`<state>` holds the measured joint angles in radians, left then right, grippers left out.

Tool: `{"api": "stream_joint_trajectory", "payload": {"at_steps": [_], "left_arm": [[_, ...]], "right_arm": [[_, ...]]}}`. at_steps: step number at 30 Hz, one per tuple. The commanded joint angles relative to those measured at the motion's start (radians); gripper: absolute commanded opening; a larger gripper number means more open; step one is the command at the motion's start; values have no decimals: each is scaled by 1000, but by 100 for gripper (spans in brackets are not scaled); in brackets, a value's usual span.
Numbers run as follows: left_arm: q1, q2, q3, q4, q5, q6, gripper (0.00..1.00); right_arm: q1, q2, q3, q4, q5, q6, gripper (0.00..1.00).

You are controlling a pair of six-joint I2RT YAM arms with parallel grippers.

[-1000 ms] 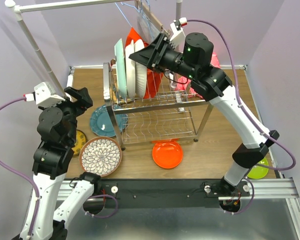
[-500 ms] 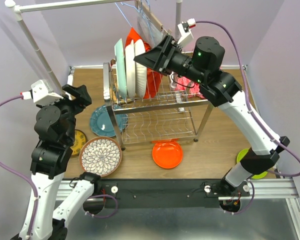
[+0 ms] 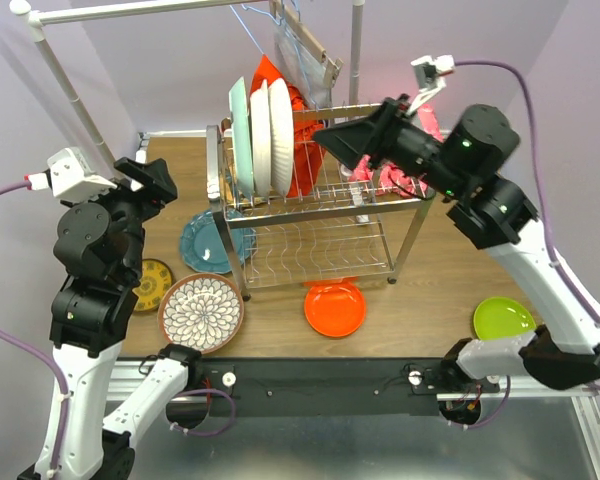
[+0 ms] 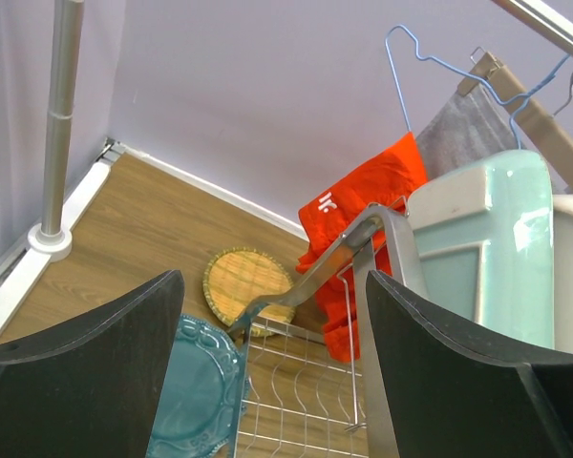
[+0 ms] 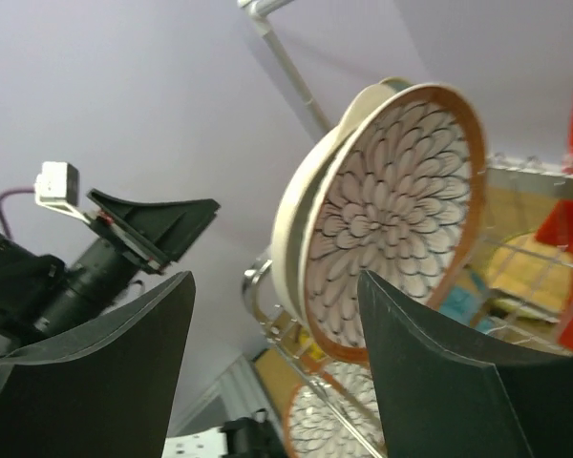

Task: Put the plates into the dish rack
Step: Insert the plate into the dish rack, then grab a plate with the left arm

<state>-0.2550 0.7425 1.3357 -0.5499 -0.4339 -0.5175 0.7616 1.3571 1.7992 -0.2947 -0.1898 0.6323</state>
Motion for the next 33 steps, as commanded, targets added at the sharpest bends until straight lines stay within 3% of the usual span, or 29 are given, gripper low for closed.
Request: {"api": "stream_joint_trajectory", "payload": {"at_steps": [1, 8, 16, 26, 33], "left_arm": [[7, 17, 37, -27, 26, -1, 86], [7, 6, 22, -21, 34, -27, 86], [7, 12, 23, -51, 34, -18, 86], [7, -31, -50, -88, 32, -18, 86], [7, -40, -141, -67, 23, -41, 86]], "right_arm": [[-85, -142, -89, 98, -34, -250, 79], [-258, -364, -271, 104, -8, -402, 81], [-430, -550, -477, 57, 95, -389, 81], [-490, -638, -661, -86, 317, -318, 85], [-512, -633, -649, -139, 385, -263, 85]]}}
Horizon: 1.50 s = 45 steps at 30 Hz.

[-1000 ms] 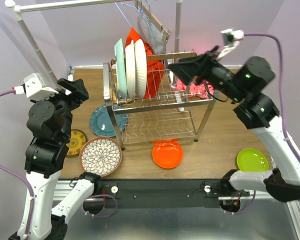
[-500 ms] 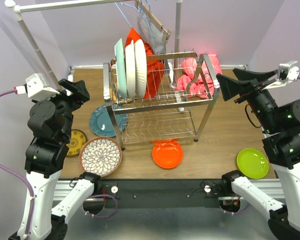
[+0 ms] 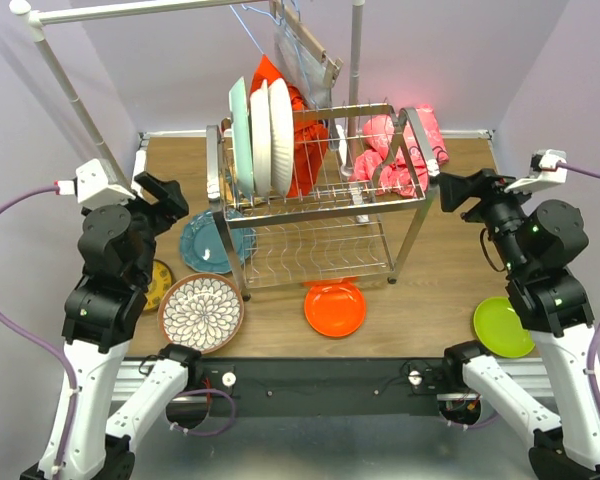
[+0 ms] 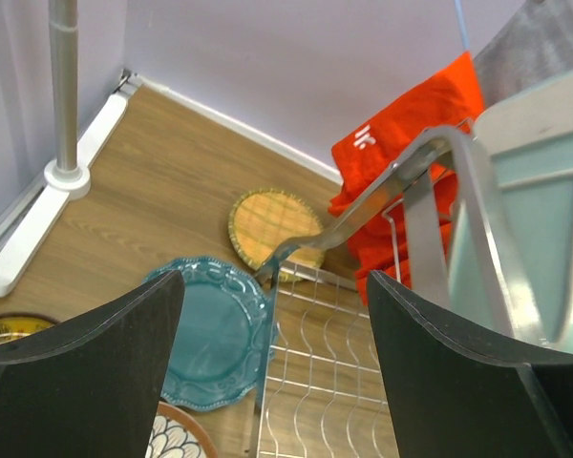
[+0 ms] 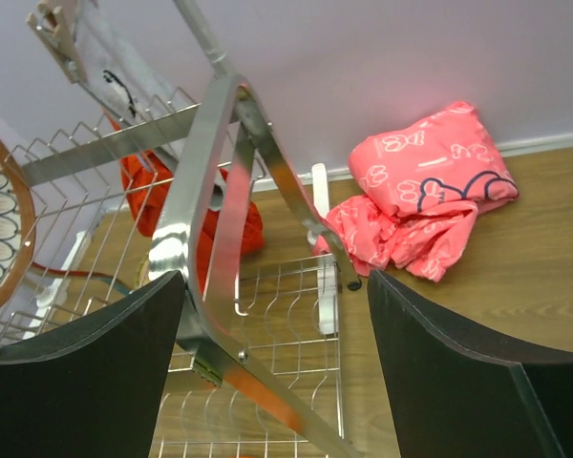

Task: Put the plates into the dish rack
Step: Grab a plate with the left arm

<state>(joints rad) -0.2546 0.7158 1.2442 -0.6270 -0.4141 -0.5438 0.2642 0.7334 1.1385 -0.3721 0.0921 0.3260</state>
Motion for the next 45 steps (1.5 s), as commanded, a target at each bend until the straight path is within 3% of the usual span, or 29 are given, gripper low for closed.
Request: {"api": "stream_joint_trajectory", "payload": {"at_steps": [1, 10, 17, 22, 26, 29, 34, 40, 45], "left_arm": [[6, -15, -58, 16, 3, -13, 86], [6, 0, -166, 43, -6, -38, 87], [31, 14, -302, 61, 35, -111, 87], [161, 22, -449, 183, 139, -105, 87], [358, 127, -537, 352, 334, -70, 84], [422, 233, -555, 423, 421, -42, 83], [552, 385, -549, 532, 556, -22, 83], [604, 536, -519, 586, 656, 14, 83], [604, 642, -482, 576, 660, 71, 80]], "right_arm": [[-14, -5, 17, -68, 112, 47, 86], [-36, 12, 61, -122, 161, 65, 86], [-125, 104, 164, -165, 201, 120, 89], [-125, 161, 171, -183, 218, 131, 90], [-134, 216, 213, -195, 189, 157, 90], [-178, 262, 274, -208, 150, 166, 91], [-396, 422, 394, -287, -141, 243, 89], [-468, 524, 391, -278, -319, 232, 89], [-540, 603, 366, -272, -614, 38, 94]]}}
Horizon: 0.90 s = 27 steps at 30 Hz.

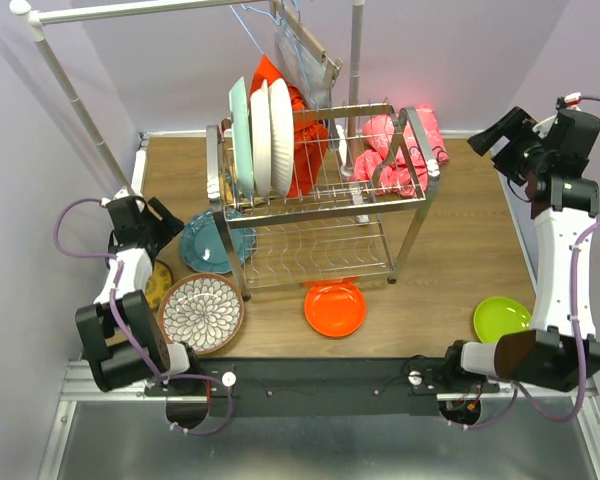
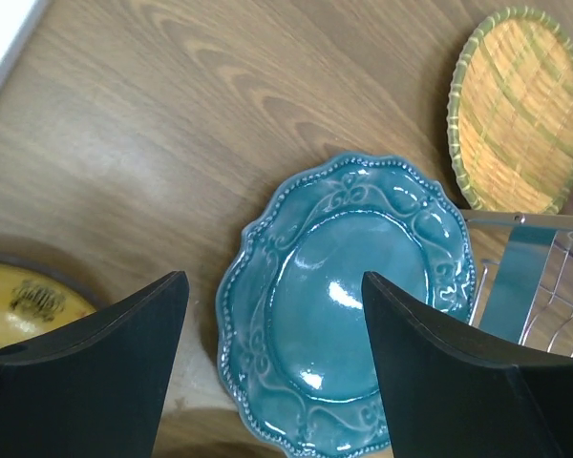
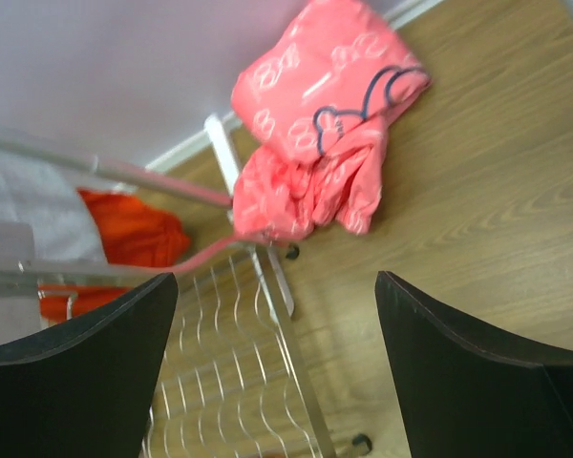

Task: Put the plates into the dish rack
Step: Grab a plate with the left arm

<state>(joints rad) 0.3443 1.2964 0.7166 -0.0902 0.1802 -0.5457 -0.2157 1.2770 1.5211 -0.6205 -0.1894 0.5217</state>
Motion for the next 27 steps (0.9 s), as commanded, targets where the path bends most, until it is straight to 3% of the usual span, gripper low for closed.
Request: {"api": "stream_joint_trajectory", "payload": {"at_steps": [1, 3, 6, 13, 20, 27], "left_arm": [[5, 72, 53, 40, 70, 85, 77], [7, 104, 61, 30, 76, 122, 75], [7, 141, 86, -6, 56, 176, 73], [5, 184, 104, -69, 33, 266, 68], [5, 311, 149, -114, 102, 328, 49], [10, 363, 162, -123, 180, 397, 45]], "right_arm": [[-76, 74, -21, -25, -391, -193, 94], [-138, 120, -38, -25, -576, -253, 96], [-182, 168, -79, -24, -714, -317, 96], [-183, 168, -182, -22, -774, -502, 97], [-183, 167, -239, -22, -820, -545, 97], [-185, 165, -259, -22, -851, -542, 97]]}}
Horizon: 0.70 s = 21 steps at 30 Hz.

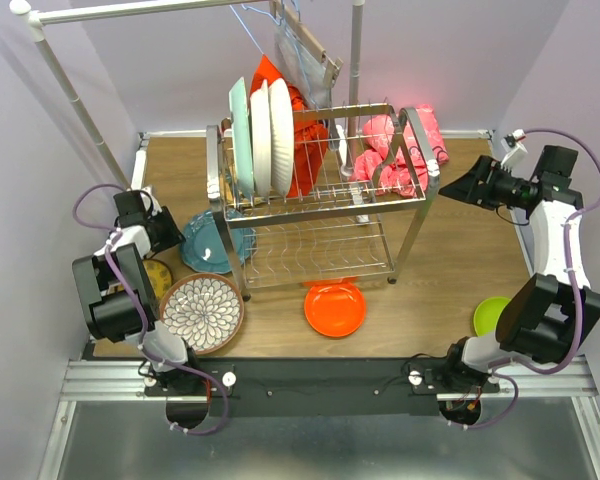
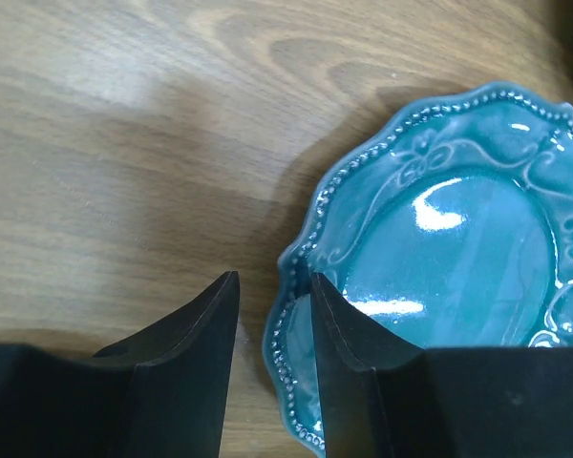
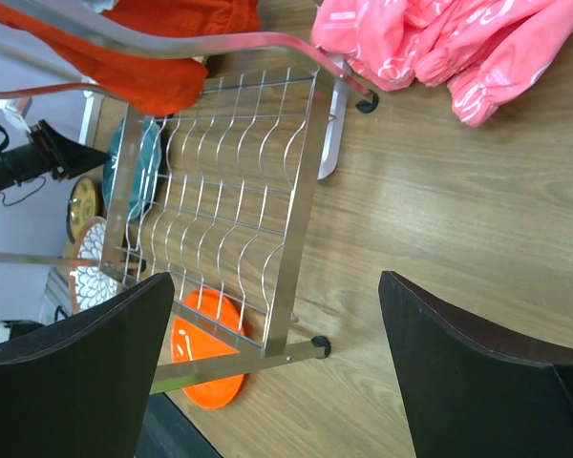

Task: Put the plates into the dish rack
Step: Grab a plate with the left arm

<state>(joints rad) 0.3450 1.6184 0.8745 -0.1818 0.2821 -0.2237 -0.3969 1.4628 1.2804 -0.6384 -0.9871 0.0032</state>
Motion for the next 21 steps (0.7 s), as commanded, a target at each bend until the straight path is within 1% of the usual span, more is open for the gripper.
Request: {"api": "stream_joint_trajectory", "payload": {"at_steps": [1, 5, 9, 11, 15, 16, 17, 19, 21], "left_arm": [[9, 47, 1, -25, 97, 78, 46], [15, 96, -8, -7, 210, 95, 45], [20, 121, -20, -7, 285, 135, 44], [28, 133, -22, -15, 307, 155, 41], [38, 135, -22, -13, 299, 159, 36], [45, 133, -17, -15, 296, 158, 33], [46, 127, -16, -16, 283, 159, 18], [60, 118, -12, -21, 267, 155, 0], [71, 81, -12, -21, 235, 152, 0]], "right_arm": [[-2, -21, -19, -4, -53, -25, 97], [-2, -22, -18, -6, -50, -29, 97], [-2, -27, -26, -6, -42, -37, 97], [-2, -28, -36, -6, -42, -39, 97], [-2, -30, -41, -6, -45, -35, 97], [-2, -29, -41, -6, -45, -35, 97], [-2, -32, -36, -6, -44, -37, 97], [-2, -32, -38, -7, -39, -39, 97], [-2, -35, -39, -7, -39, -40, 97]]}}
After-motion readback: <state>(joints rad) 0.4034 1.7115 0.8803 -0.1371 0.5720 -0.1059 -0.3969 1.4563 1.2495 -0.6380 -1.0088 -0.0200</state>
